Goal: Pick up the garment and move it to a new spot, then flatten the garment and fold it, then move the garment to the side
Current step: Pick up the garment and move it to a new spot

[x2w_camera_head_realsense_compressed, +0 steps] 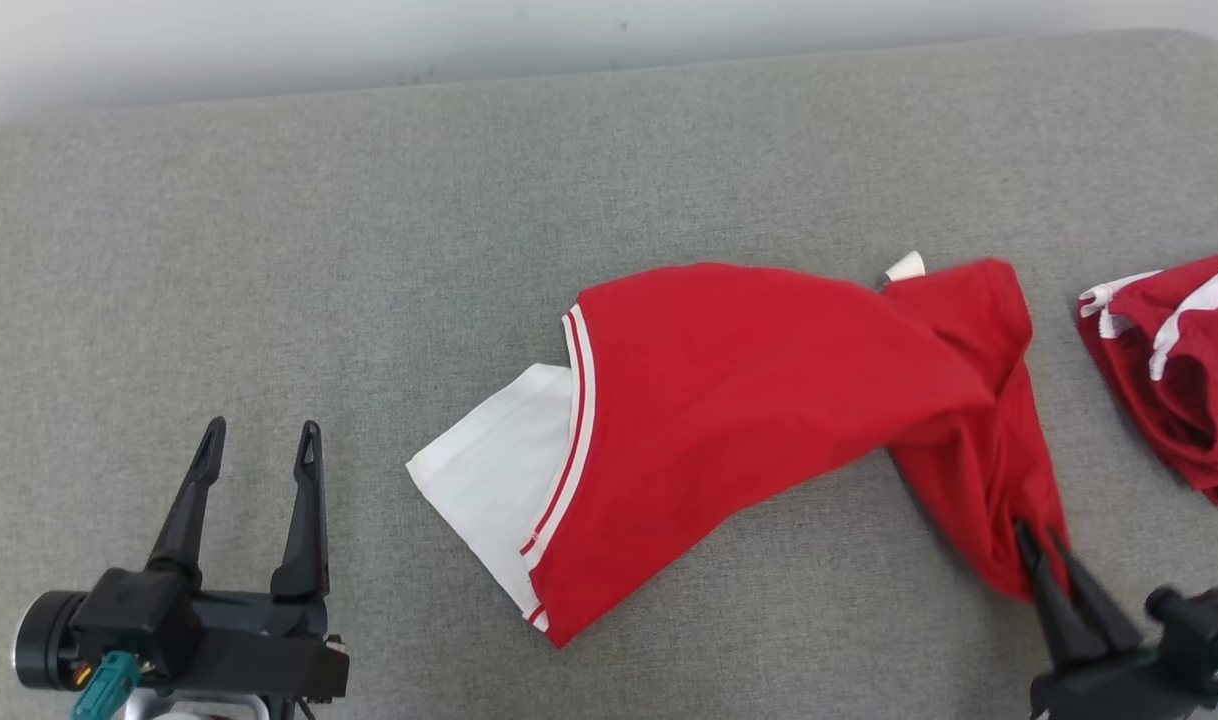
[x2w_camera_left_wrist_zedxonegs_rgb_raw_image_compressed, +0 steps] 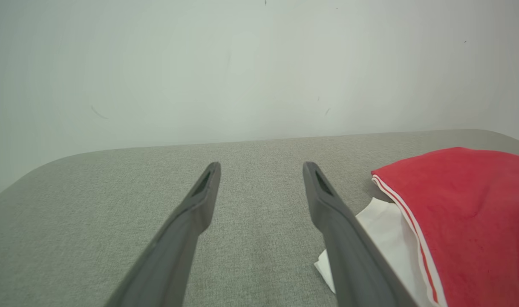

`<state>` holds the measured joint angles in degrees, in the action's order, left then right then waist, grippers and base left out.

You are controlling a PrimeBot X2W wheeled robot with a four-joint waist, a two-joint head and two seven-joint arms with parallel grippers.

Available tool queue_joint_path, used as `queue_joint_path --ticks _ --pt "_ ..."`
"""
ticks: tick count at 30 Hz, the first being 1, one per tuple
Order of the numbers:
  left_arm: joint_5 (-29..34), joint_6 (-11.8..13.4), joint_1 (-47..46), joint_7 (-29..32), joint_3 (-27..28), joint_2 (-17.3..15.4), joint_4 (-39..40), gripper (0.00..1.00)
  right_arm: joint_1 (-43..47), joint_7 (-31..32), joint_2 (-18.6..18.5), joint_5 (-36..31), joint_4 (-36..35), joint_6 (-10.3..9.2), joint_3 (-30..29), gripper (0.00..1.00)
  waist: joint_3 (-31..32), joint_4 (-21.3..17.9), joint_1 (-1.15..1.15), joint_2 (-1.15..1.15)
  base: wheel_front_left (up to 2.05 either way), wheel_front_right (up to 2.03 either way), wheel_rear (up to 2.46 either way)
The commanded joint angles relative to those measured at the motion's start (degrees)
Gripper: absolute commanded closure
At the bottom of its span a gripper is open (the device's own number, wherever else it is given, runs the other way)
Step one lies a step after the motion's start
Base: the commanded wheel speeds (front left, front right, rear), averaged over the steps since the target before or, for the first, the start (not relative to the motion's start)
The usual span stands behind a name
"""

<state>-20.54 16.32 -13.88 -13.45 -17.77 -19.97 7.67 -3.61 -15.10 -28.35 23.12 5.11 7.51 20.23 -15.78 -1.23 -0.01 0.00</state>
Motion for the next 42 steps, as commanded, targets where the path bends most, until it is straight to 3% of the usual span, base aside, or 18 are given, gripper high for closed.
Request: queue_joint_path --ticks 1,3,5,6,13,23,26,35,42 --pt "0.4 0.4 1.1 0.3 0.1 -0.5 0.3 0.0 1.7 1.0 1.1 -0.8 0.6 -0.04 -0.5 1.0 0.8 -0.5 0.01 0.0 0.0 0.0 0.0" --pt "0.3 0.4 1.3 0.5 0.1 -0.6 0.3 0.0 2.4 1.4 1.8 -0.7 0.9 -0.04 -0.7 1.0 1.1 -0.6 0.01 0.0 0.0 0.0 0.0" --pt "0.0 0.6 1.6 0.7 0.1 -0.7 0.4 0.0 4.1 3.4 2.9 -0.4 2.7 -0.04 -1.3 0.53 1.4 -0.6 0.01 0.0 0.0 0.0 0.0" --pt "0.0 0.7 1.7 0.7 0.1 -0.6 0.6 0.0 4.3 3.5 3.5 -0.3 2.9 -0.04 -1.5 0.0 1.5 -0.5 0.01 0.0 0.0 0.0 0.0" --pt "-0.4 2.1 3.8 1.2 1.0 -1.1 1.4 0.0 6.5 3.4 6.4 -0.7 0.7 -0.04 -8.0 0.0 2.8 -0.6 0.01 0.0 0.0 0.0 0.0" --pt "-0.4 3.5 5.8 1.4 1.5 -1.5 2.6 0.0 5.8 7.1 8.7 -5.1 -13.1 -0.04 -17.7 0.0 5.6 -0.4 0.01 0.0 0.0 0.0 0.0" --pt "-0.3 3.8 5.9 1.3 1.4 -1.5 2.6 0.0 4.2 8.4 9.5 -6.0 -15.4 -0.04 -17.3 0.0 6.4 -0.1 0.01 0.0 0.0 0.0 0.0" --pt "-0.4 4.8 7.9 1.3 0.8 -0.9 2.4 0.0 2.4 10.8 9.9 -7.5 -17.1 -0.04 -8.8 0.0 9.8 1.7 0.01 0.0 0.0 0.0 0.0" --pt "-0.6 5.5 10.5 1.7 0.3 -1.1 2.7 0.0 4.6 11.0 11.1 -7.7 -16.0 -0.04 -7.8 0.0 12.3 2.5 0.01 0.0 0.0 0.0 0.0"
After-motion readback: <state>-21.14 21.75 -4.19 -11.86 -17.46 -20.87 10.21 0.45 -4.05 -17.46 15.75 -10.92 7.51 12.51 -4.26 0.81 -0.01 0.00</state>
